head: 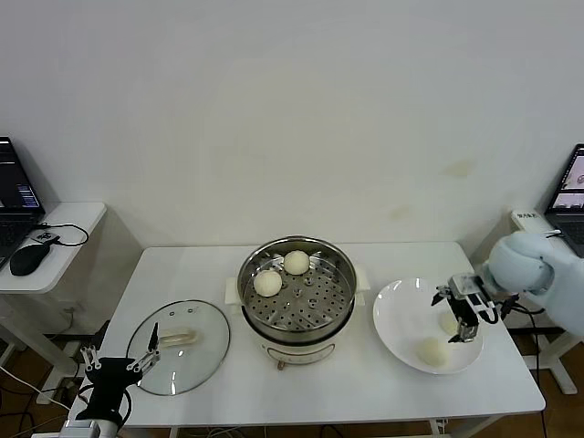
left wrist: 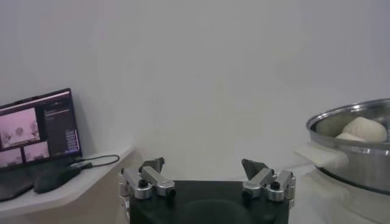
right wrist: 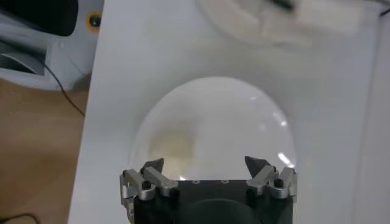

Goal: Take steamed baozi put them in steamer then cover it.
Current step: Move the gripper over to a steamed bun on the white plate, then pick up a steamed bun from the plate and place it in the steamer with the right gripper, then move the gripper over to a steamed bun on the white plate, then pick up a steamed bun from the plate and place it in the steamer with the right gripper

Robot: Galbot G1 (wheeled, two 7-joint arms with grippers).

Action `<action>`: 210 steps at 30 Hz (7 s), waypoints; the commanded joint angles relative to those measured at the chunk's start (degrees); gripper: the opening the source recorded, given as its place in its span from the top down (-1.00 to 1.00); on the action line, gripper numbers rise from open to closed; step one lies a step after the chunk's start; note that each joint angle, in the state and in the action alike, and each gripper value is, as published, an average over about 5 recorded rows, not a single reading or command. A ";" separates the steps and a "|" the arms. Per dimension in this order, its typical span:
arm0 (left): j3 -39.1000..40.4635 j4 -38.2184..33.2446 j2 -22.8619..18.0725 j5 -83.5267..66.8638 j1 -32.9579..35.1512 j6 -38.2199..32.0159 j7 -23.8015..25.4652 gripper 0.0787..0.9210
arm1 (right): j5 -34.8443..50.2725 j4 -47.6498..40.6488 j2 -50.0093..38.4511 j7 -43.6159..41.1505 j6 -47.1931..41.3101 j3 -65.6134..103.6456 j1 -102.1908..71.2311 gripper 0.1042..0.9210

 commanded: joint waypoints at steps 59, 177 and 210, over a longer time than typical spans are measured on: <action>-0.15 -0.04 0.05 -0.44 -0.85 -0.08 0.02 -0.77 | 14.45 -8.54 17.76 -2.46 -1.71 -11.79 36.98 -0.29; -1.08 -1.16 1.48 0.24 -1.13 0.61 -0.02 -0.77 | -14.78 -27.75 14.62 4.48 7.13 25.86 -20.29 -0.76; -0.12 -1.24 1.57 0.33 -2.06 0.59 -0.02 -0.77 | 8.77 -7.18 4.13 -0.20 -4.77 1.26 17.03 -0.24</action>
